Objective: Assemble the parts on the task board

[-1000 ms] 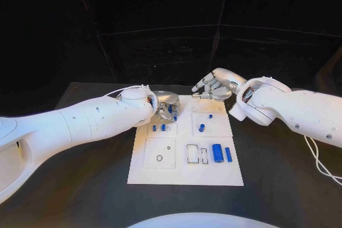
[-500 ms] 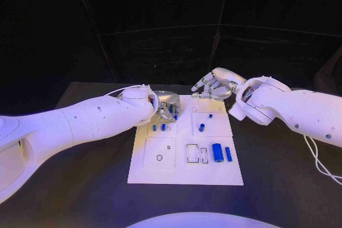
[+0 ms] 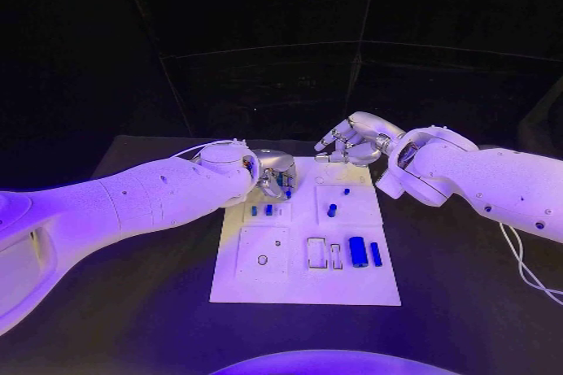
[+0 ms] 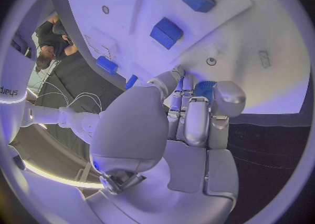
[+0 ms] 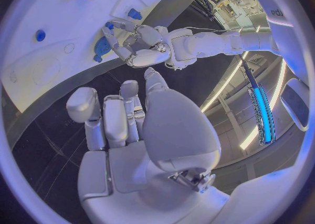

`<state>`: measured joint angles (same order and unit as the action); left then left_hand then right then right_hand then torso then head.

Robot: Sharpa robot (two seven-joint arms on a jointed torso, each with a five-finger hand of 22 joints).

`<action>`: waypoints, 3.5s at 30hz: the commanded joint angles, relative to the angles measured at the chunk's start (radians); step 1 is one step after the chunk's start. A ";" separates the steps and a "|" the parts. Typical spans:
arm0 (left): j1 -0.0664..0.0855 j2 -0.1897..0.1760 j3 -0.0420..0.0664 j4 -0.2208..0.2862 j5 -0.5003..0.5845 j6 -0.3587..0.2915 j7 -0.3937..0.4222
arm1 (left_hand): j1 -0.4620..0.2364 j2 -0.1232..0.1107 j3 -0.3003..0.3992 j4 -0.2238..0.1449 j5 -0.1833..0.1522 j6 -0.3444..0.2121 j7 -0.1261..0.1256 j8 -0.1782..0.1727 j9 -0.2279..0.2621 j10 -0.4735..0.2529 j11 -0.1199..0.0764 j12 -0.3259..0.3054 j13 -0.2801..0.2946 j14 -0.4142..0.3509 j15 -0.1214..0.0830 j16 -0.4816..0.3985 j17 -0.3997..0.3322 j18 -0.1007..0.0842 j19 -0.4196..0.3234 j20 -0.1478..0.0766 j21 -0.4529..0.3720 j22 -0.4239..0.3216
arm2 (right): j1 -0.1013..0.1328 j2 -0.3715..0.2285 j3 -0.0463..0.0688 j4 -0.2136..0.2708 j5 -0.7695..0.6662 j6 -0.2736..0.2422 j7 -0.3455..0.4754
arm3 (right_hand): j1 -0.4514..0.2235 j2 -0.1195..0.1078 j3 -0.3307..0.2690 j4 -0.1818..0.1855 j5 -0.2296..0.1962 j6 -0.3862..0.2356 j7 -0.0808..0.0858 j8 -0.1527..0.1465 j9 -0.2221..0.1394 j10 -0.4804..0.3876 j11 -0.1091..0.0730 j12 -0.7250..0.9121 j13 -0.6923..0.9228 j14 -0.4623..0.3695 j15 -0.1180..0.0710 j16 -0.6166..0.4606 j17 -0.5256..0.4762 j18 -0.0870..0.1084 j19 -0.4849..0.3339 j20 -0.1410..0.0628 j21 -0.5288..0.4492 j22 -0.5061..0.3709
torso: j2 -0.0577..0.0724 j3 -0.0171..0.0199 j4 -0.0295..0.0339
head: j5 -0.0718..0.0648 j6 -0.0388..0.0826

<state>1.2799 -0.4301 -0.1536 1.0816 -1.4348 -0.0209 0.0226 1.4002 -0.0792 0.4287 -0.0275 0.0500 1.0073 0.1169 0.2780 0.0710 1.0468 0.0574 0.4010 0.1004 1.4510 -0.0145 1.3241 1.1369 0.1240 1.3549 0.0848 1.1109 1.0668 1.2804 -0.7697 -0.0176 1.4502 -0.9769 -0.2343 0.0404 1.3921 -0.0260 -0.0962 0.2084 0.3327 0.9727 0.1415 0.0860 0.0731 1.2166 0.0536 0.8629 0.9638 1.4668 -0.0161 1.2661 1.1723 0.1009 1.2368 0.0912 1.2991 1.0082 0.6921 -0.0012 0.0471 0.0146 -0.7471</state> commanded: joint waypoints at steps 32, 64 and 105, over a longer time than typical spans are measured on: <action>-0.009 -0.166 0.038 0.151 0.120 -0.119 0.043 | -0.034 -0.003 0.007 0.003 -0.001 0.026 0.008 -0.035 0.001 0.036 0.006 -0.052 -0.017 0.006 -0.001 0.010 -0.007 -0.014 0.012 0.001 0.024 0.028 | 0.001 -0.003 0.001 -0.008 -0.001 -0.003 0.008 | 0.004 0.014 -0.003 0.001 0.005 -0.006 0.003 0.006 0.000 -0.006 0.002 0.000 0.001 0.018 -0.002 -0.005 0.002 0.013 -0.007 0.001 -0.006 0.000 | 0.000 -0.0005 0.0004 | 0.009 0.023; -0.017 -0.194 0.043 0.135 0.127 -0.019 -0.007 | -0.036 -0.008 0.006 0.002 -0.001 0.028 0.009 -0.041 0.001 0.038 0.008 -0.059 -0.020 0.004 0.000 0.006 -0.017 -0.014 0.010 0.002 0.022 0.026 | 0.001 -0.002 0.001 -0.007 -0.001 -0.007 0.004 | 0.005 0.016 -0.003 0.001 0.005 -0.006 0.003 0.007 0.000 -0.006 0.002 0.000 0.001 0.018 -0.002 -0.006 0.002 0.013 -0.008 0.001 -0.007 -0.002 | 0.001 0.0002 -0.0021 | 0.013 0.022; -0.019 -0.187 0.043 0.121 0.131 0.017 -0.026 | -0.050 -0.029 -0.008 0.000 -0.001 -0.005 0.023 -0.082 -0.006 0.000 0.025 -0.095 -0.030 -0.006 0.014 -0.003 -0.041 -0.011 -0.003 0.013 0.004 0.012 | 0.001 0.001 0.001 -0.009 -0.001 -0.003 0.006 | 0.005 0.016 -0.003 0.001 0.005 -0.006 0.003 0.007 0.000 -0.006 0.002 0.000 0.001 0.018 -0.002 -0.006 0.002 0.013 -0.008 0.001 -0.007 -0.002 | 0.001 0.0006 -0.0015 | 0.011 0.015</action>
<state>1.2603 -0.6172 -0.1113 1.2028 -1.3114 -0.0263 0.0063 1.3536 -0.1011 0.4263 -0.0263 0.0500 1.0079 0.1402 0.2019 0.0665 1.0521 0.0822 0.3115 0.0715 1.4456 -0.0089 1.3235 1.0972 0.1242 1.3549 0.0918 1.1192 1.0801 1.2798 -0.7694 -0.0176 1.4401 -0.9769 -0.2355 0.0397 1.3961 -0.0220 -0.0961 0.2083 0.3326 0.9727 0.1415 0.0860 0.0731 1.2166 0.0536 0.8629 0.9637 1.4668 -0.0161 1.2661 1.1726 0.1008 1.2368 0.0912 1.2991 1.0083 0.6932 -0.0002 0.0453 0.0261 -0.7317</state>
